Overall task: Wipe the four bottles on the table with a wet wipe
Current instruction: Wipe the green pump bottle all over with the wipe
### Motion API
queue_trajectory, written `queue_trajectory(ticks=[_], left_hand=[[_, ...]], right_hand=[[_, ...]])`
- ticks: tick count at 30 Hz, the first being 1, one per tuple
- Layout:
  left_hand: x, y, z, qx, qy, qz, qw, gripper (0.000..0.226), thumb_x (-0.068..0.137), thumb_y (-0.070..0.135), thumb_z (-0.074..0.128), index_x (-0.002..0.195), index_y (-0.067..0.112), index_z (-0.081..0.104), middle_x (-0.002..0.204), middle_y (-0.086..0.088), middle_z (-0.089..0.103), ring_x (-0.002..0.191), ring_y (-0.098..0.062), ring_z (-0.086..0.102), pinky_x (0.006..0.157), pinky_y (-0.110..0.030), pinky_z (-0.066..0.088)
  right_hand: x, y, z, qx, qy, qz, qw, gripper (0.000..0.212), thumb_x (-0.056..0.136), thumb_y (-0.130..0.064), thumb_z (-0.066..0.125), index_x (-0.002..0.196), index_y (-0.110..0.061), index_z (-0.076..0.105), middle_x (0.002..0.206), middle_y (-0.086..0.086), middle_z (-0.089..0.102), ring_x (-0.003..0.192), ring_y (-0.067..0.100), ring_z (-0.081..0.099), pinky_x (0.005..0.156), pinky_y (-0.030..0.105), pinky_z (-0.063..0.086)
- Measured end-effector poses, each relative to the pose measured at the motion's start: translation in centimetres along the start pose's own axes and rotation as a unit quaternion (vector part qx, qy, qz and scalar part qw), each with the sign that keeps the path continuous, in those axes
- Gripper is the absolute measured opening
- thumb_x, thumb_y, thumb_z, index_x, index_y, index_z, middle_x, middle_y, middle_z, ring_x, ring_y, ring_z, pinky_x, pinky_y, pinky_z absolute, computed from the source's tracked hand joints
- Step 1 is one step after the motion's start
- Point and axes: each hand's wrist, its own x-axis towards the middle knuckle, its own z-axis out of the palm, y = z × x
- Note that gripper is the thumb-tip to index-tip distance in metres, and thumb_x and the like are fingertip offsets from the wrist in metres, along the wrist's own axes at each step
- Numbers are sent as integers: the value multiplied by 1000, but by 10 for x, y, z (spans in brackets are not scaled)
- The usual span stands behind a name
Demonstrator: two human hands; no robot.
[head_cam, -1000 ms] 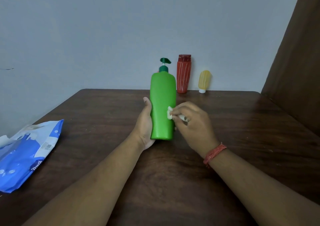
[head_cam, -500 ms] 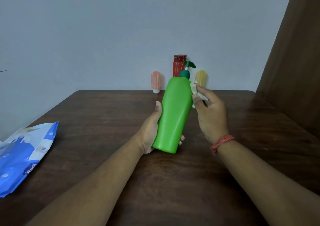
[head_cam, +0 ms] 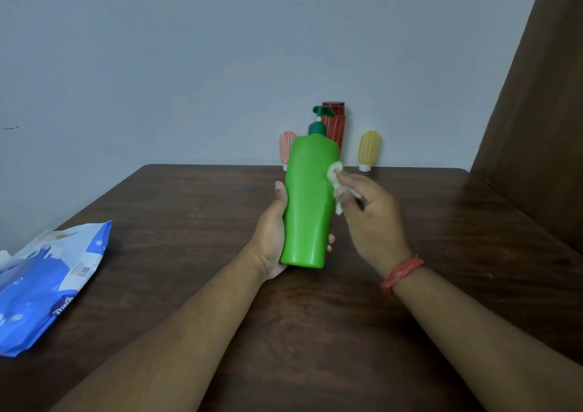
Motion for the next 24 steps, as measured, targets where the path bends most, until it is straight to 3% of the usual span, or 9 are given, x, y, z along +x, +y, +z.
queue_trajectory(ticks=[2, 4, 8, 12, 14, 16, 20, 24], left_hand=[[3, 3, -5, -50, 56, 50, 996, 80, 97, 70, 20, 126, 11, 66, 110, -18, 73, 88, -31, 72, 74, -39, 59], [5, 5, -11, -87, 115, 75, 987, 77, 99, 69, 19, 122, 13, 68, 113, -15, 74, 97, -26, 74, 80, -39, 58], [8, 7, -17, -110, 183, 94, 972, 79, 98, 71, 21, 112, 11, 71, 101, -14, 76, 90, -27, 74, 83, -41, 57], [12, 9, -25, -156, 216, 115, 957, 81, 97, 73, 24, 112, 9, 70, 94, -15, 74, 89, -33, 69, 96, -51, 53], [13, 10, -26, -182, 213, 123, 952, 82, 97, 74, 24, 112, 7, 69, 91, -17, 72, 81, -35, 68, 89, -52, 55], [12, 10, -25, -196, 207, 120, 951, 82, 96, 74, 25, 113, 6, 67, 91, -19, 70, 77, -35, 69, 81, -51, 57], [12, 11, -25, -199, 208, 93, 953, 84, 94, 77, 26, 111, 6, 67, 90, -19, 69, 75, -34, 70, 74, -44, 59], [13, 12, -24, -179, 196, 37, 963, 92, 89, 83, 28, 106, 0, 65, 83, -24, 66, 74, -36, 66, 73, -43, 57]], right_hand=[[-12, -3, 11, -47, -58, -40, 996, 30, 92, 0, 61, 121, -7, 69, 114, -4, 68, 99, -13, 58, 87, 2, 41], [-18, -4, 20, -91, -105, -73, 988, 30, 92, -7, 64, 122, -8, 69, 121, 1, 68, 107, -5, 57, 95, 4, 39], [-22, -9, 24, -105, -167, -74, 978, 32, 94, -13, 63, 126, -12, 67, 130, -1, 64, 121, 4, 56, 106, 14, 39], [-23, -9, 25, -125, -197, -42, 972, 31, 96, -19, 62, 126, -15, 68, 119, -4, 68, 107, 5, 62, 95, 22, 48], [-23, -9, 24, -137, -205, -27, 969, 29, 96, -24, 61, 122, -17, 70, 108, -6, 69, 96, 5, 62, 86, 21, 49], [-26, -11, 26, -149, -211, -43, 965, 31, 95, -27, 61, 123, -16, 68, 108, -3, 66, 97, 8, 61, 85, 24, 49], [-32, -18, 30, -192, -240, -137, 942, 42, 95, -32, 52, 131, -13, 61, 133, 2, 58, 125, 15, 51, 109, 28, 40], [-33, -23, 41, -265, -283, -322, 864, 38, 95, -23, 44, 117, -5, 69, 126, 9, 63, 126, 23, 50, 114, 35, 32]])
